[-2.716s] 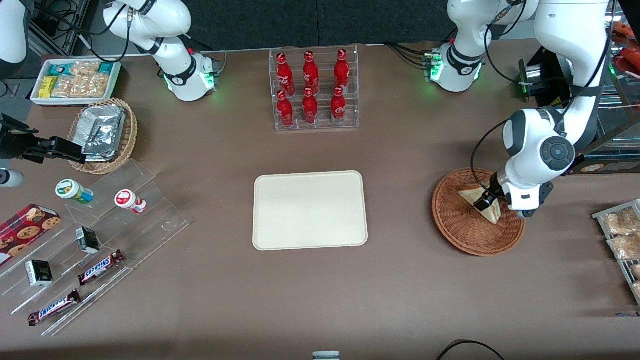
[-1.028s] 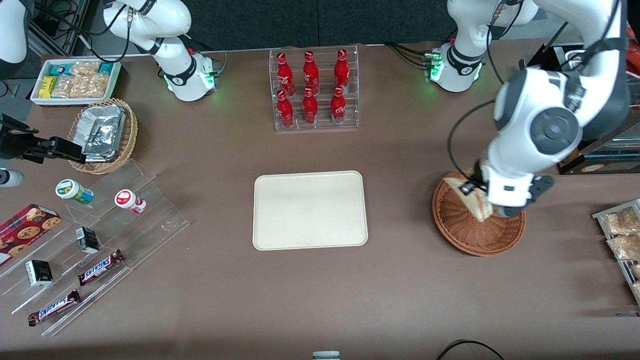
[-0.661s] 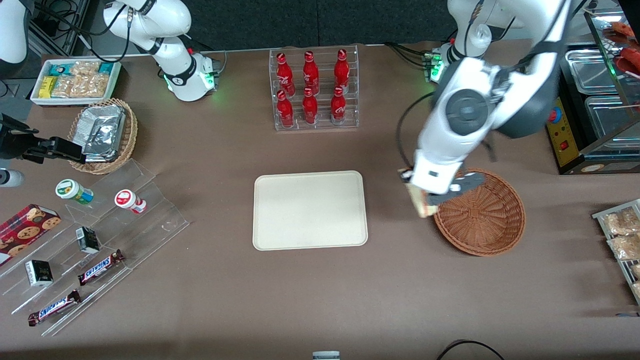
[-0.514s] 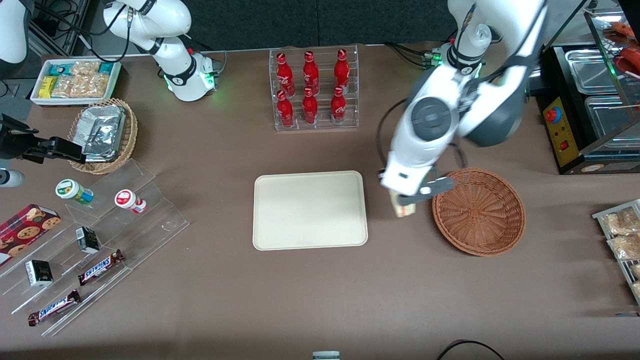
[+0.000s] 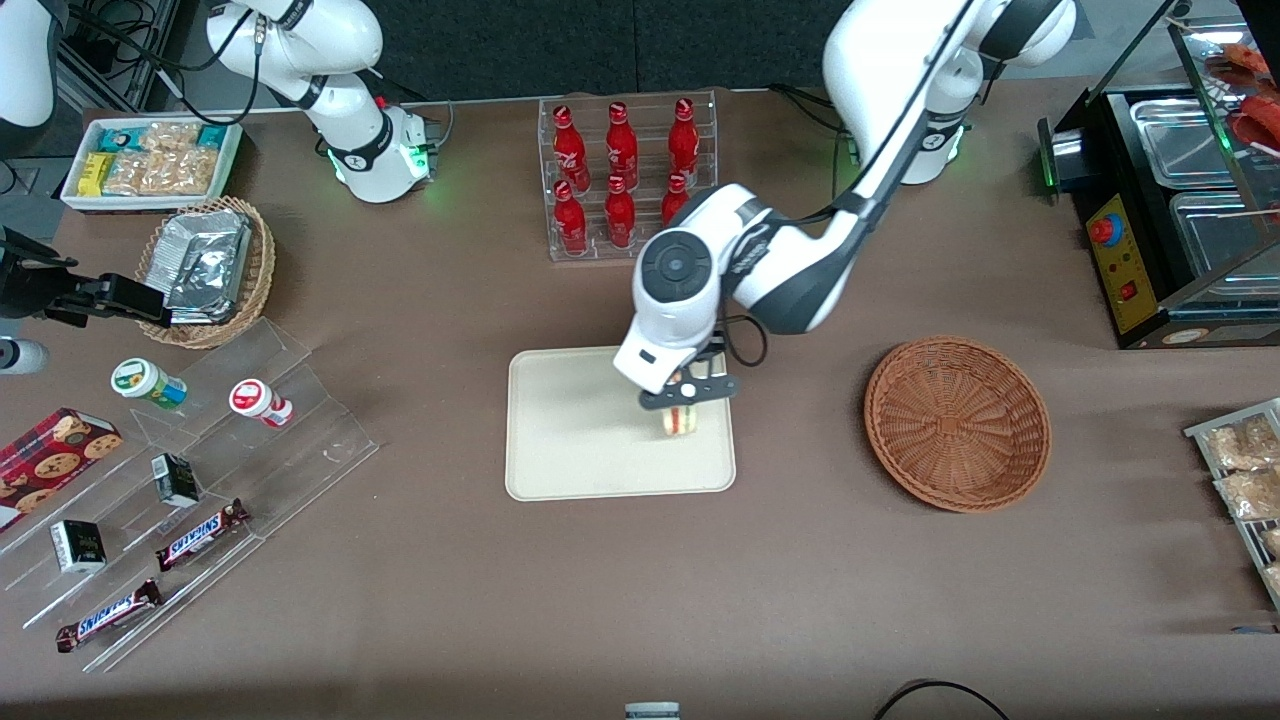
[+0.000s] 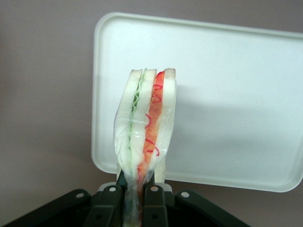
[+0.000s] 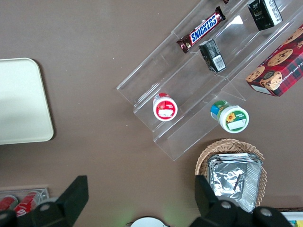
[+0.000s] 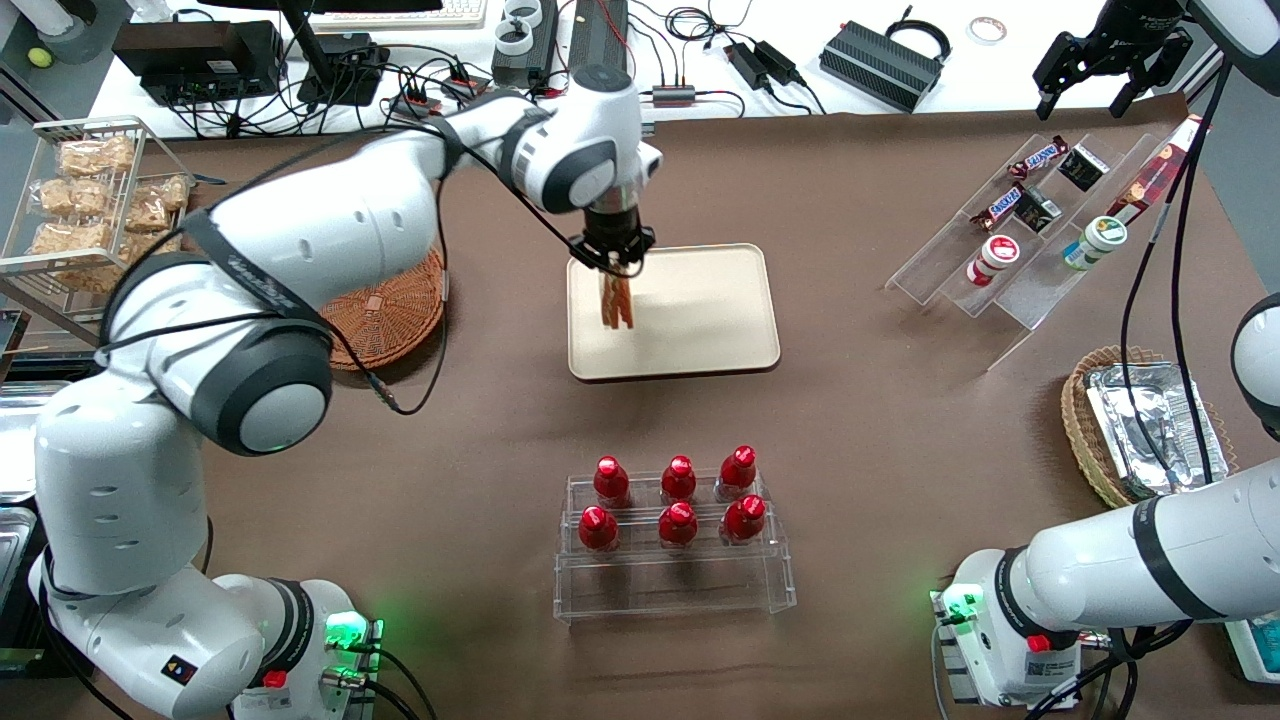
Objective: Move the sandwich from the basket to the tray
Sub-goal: 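Carry the sandwich over the cream tray and lower it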
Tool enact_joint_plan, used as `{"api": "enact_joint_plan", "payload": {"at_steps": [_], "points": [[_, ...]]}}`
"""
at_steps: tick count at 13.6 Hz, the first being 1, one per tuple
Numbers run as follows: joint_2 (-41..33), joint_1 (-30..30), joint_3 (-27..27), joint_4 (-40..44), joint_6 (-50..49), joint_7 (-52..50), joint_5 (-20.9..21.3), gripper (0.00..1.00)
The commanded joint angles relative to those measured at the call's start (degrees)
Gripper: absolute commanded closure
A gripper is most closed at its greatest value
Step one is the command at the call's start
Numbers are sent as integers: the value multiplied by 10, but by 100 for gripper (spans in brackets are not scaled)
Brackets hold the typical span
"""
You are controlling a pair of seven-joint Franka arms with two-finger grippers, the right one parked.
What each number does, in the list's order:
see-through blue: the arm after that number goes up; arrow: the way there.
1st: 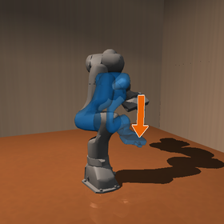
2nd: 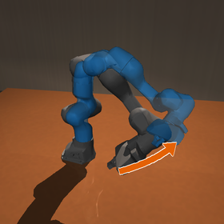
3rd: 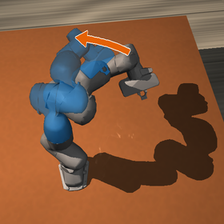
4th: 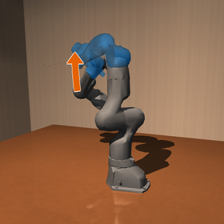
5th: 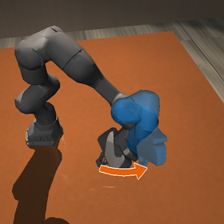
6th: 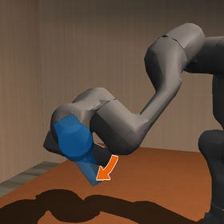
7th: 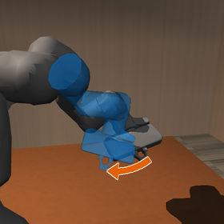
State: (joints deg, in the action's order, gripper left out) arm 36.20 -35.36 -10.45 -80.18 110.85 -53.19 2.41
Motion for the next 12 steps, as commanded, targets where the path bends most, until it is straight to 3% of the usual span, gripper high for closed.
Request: {"api": "enact_joint_plan", "payload": {"at_steps": [1, 12], "points": [[33, -18, 6, 25, 2, -8, 7, 100], [109, -61, 9, 24, 89, -9, 38, 100]]}}
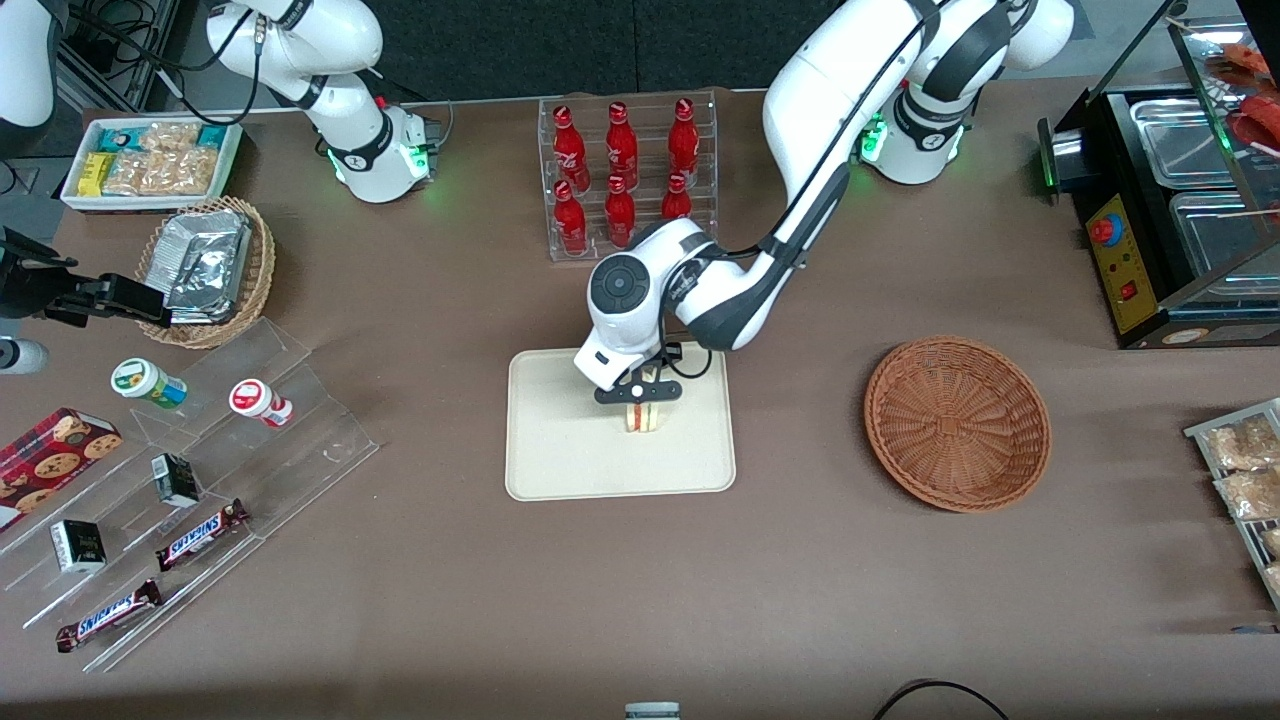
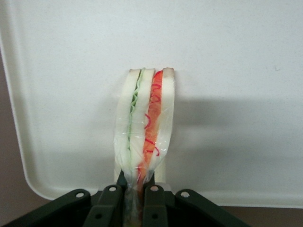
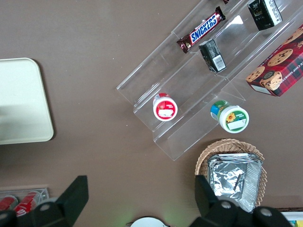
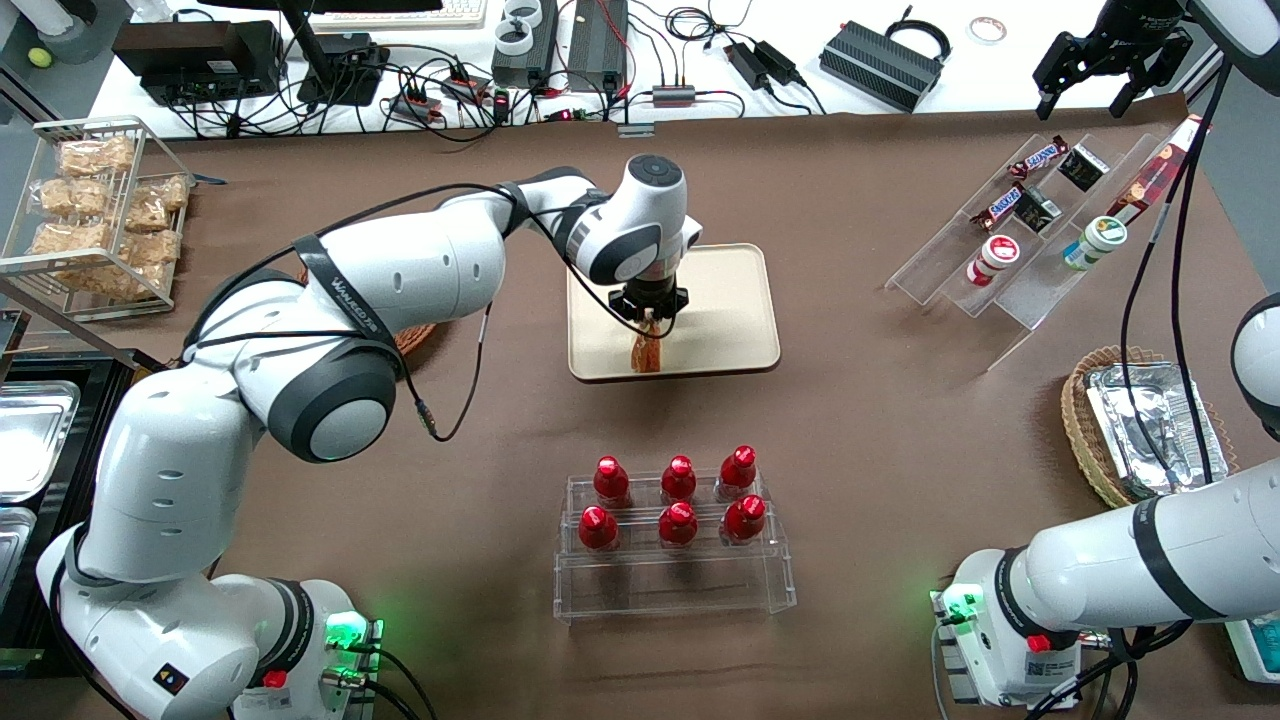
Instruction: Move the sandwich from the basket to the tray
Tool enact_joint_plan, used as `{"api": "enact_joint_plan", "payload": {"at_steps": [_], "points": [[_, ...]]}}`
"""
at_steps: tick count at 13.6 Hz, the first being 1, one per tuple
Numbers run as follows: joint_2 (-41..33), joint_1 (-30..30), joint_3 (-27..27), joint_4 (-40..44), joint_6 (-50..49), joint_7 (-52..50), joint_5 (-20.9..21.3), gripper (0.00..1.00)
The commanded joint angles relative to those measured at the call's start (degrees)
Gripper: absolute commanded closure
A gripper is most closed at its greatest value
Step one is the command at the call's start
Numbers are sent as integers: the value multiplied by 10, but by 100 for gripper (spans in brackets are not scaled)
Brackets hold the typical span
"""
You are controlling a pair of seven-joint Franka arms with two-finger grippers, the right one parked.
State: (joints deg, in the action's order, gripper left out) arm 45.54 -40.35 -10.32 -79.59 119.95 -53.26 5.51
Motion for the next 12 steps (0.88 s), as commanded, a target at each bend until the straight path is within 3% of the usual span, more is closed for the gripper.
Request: {"api": "enact_joint_plan", "payload": {"at_steps": [1, 2, 3, 4, 5, 12], "points": [[17, -11, 7, 19, -2, -11, 7, 100], [18, -11, 7, 18, -1, -20, 7, 97], [18, -11, 8, 19, -1, -28, 7, 79], [18, -11, 9, 19, -1, -28, 8, 27], [17, -11, 9, 19, -1, -27, 9, 1], [-49, 8, 44, 41, -61, -30, 2, 1]]}}
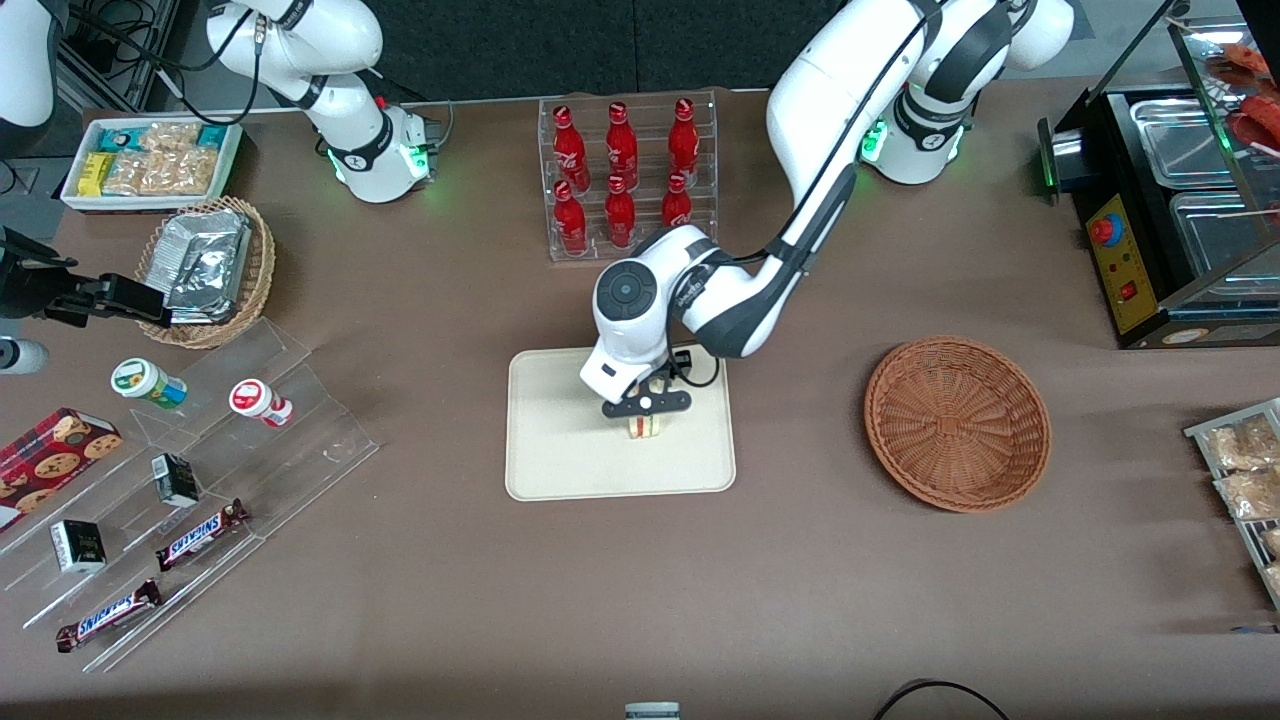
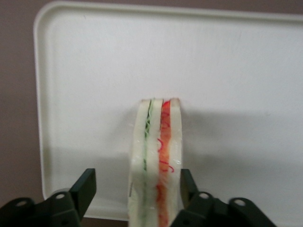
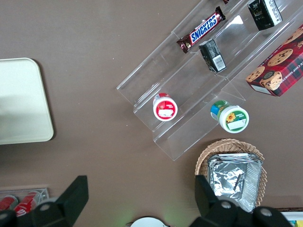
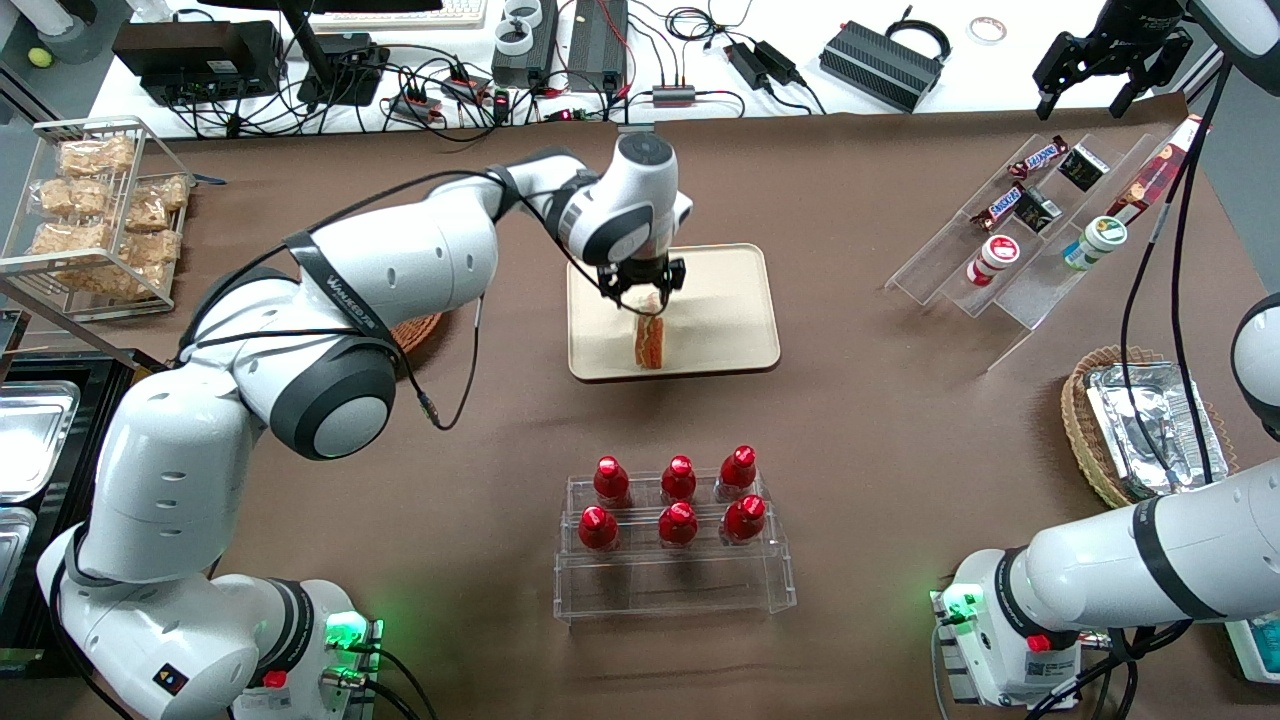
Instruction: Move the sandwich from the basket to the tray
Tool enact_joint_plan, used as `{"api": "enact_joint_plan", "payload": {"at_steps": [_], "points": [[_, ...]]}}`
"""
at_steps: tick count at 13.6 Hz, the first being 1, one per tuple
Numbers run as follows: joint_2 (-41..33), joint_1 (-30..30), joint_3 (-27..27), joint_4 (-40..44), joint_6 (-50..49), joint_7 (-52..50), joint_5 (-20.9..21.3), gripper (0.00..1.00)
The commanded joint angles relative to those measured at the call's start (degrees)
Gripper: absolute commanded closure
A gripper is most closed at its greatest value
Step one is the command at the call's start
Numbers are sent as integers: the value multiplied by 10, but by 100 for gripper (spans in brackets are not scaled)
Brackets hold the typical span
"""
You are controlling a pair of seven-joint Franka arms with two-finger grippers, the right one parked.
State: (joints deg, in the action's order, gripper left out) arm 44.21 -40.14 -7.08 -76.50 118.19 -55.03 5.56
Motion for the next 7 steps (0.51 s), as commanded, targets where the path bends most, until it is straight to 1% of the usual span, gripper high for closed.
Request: {"api": "enact_joint_plan", "payload": {"at_steps": [1, 4, 7], "points": [[-53, 16, 13, 12, -72, -11, -3, 1], [-117, 40, 17, 11, -136, -11, 0, 1], [-184, 96, 19, 6, -238, 6, -3, 1]]}}
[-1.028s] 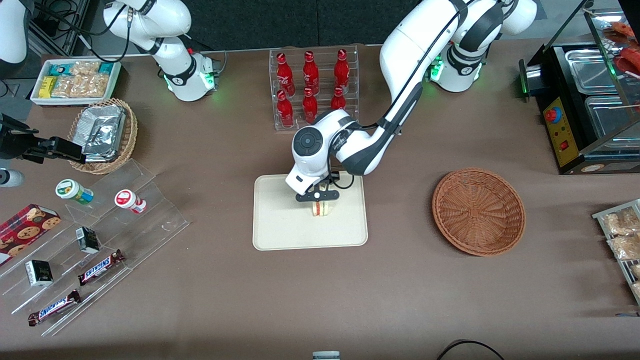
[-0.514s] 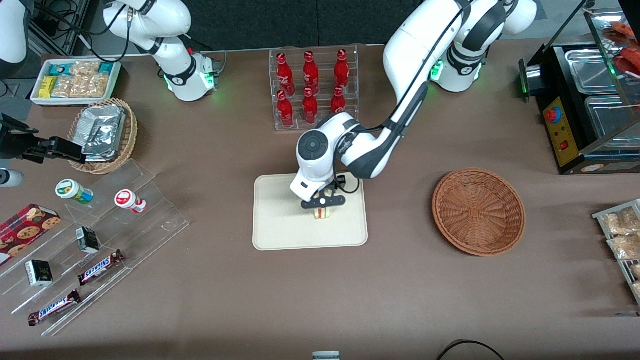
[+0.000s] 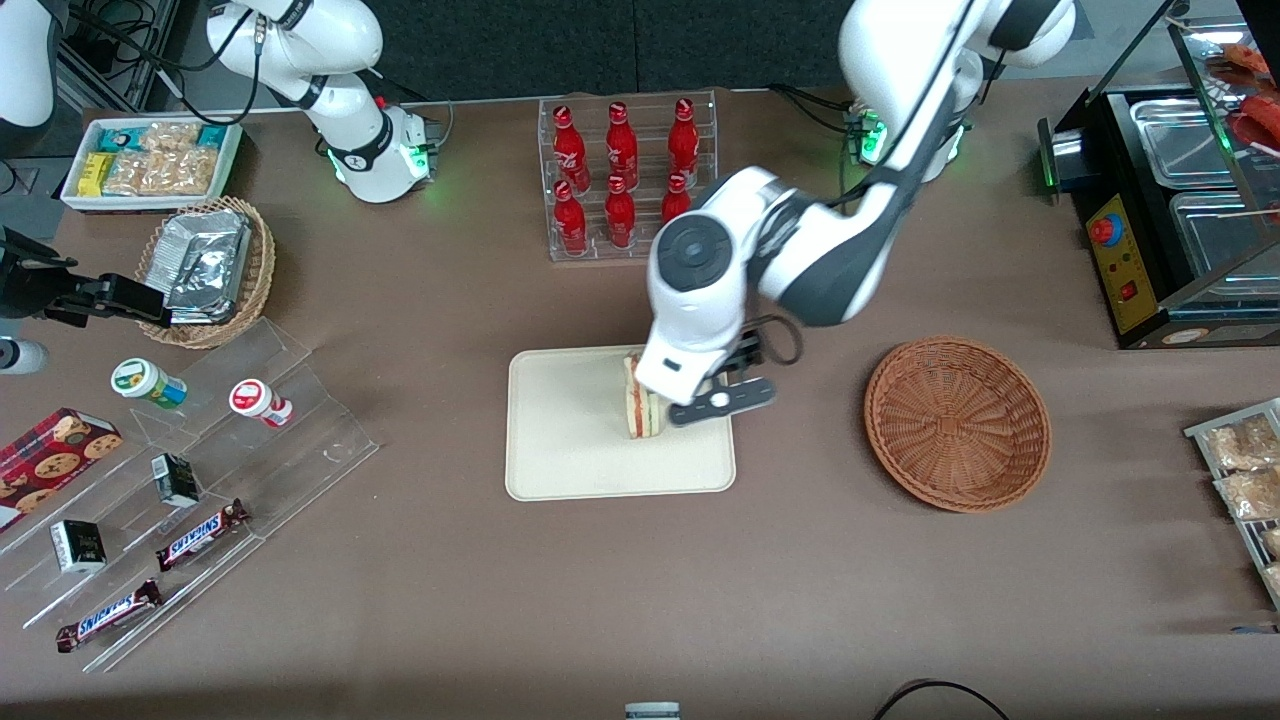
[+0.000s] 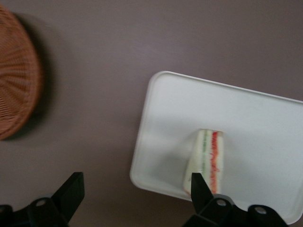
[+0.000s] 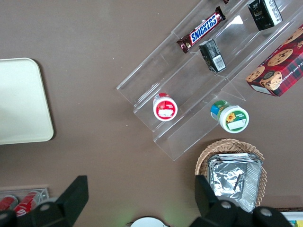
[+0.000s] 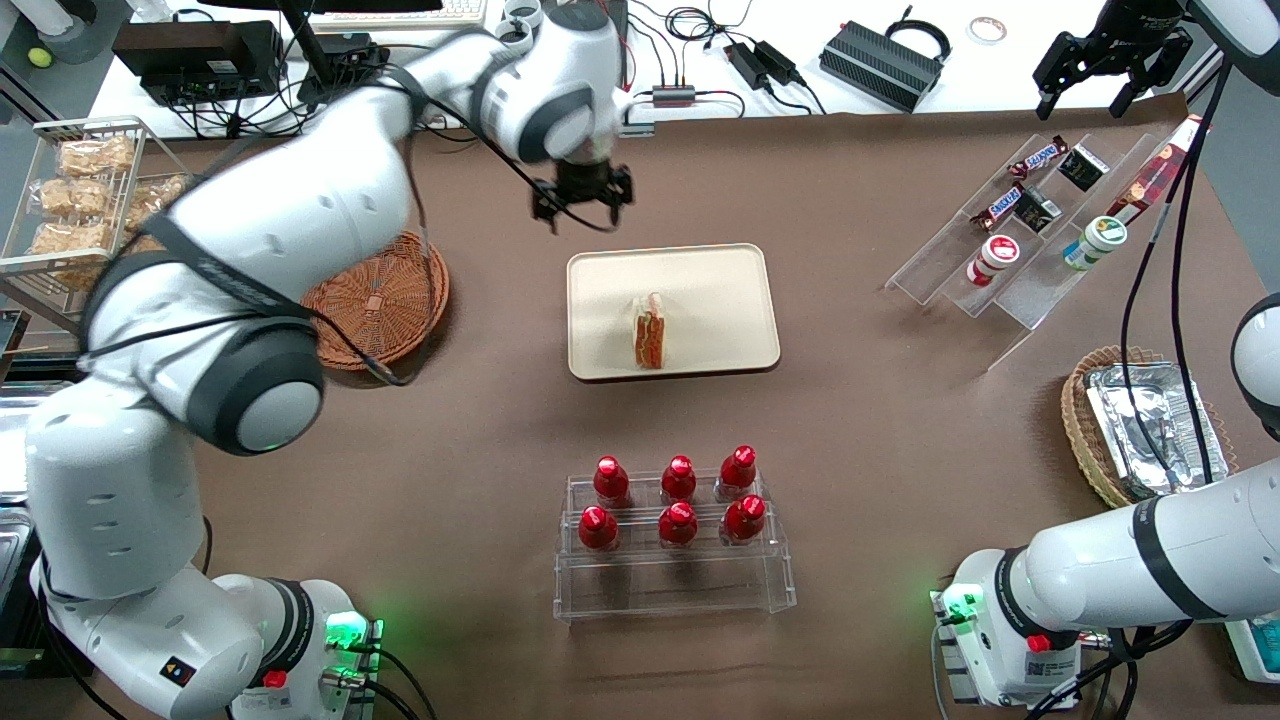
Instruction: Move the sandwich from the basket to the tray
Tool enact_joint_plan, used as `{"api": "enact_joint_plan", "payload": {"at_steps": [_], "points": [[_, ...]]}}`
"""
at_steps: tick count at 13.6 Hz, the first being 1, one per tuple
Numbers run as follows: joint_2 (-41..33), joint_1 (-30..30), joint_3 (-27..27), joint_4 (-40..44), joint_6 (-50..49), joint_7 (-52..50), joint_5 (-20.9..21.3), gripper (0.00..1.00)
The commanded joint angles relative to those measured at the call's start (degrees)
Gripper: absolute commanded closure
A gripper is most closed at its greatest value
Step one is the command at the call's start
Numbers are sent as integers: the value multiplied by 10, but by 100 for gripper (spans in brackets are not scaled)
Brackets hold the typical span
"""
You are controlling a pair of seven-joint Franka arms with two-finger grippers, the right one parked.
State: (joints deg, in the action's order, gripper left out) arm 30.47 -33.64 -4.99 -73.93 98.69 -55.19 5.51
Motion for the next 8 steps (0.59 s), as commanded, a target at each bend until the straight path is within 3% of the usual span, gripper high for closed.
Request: {"api": "enact_joint_plan", "payload": {"at_steps": [1, 4, 8], "points": [[-62, 51, -2, -20, -65, 25, -2, 1], [-102, 91, -1, -23, -123, 53, 0, 1], [-168, 166, 1, -25, -191, 182, -2, 1]]}}
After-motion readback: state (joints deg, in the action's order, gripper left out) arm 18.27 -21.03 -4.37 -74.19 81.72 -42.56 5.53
